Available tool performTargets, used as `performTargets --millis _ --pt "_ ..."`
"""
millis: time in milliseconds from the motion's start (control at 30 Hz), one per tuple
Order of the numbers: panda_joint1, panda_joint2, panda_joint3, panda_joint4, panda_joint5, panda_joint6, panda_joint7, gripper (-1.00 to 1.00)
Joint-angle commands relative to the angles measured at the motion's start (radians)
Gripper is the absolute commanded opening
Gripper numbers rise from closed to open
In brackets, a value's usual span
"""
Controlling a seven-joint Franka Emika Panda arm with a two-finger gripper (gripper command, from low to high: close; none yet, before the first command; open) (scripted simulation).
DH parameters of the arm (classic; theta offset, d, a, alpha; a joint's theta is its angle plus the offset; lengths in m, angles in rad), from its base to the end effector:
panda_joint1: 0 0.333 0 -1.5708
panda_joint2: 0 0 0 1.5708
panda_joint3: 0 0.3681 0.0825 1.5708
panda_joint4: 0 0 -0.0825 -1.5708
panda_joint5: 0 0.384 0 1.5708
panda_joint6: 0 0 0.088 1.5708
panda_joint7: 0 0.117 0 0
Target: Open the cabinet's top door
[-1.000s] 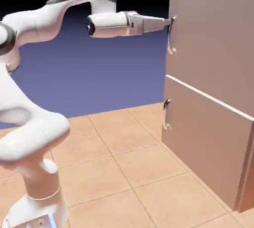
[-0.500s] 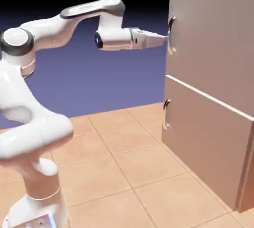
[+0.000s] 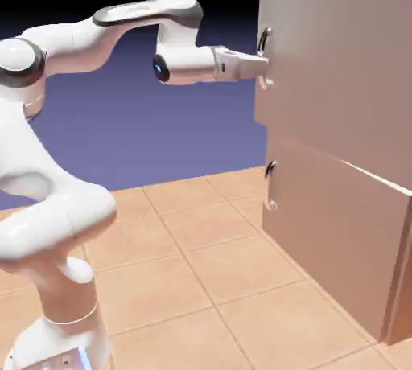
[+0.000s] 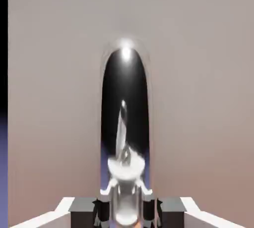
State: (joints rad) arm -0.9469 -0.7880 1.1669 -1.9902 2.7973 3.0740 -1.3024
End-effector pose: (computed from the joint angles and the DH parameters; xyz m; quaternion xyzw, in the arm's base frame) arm 0.4298 0.2477 0.6221 -0.6669 0.2343 -0.6377 0.3061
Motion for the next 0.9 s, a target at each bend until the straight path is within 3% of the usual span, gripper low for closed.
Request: performTargets --millis 0,467,867 --pt "0.036 0.003 -0.025 -0.026 -0.011 -0.012 0.000 -1.00" --pt "0.544 -0.037 -0.411 -0.362 -0.244 -0.156 0.055 -1.00" --pt "0.978 -0.224 -0.791 -0.650 -0.629 -0.237 0.225 -1.00"
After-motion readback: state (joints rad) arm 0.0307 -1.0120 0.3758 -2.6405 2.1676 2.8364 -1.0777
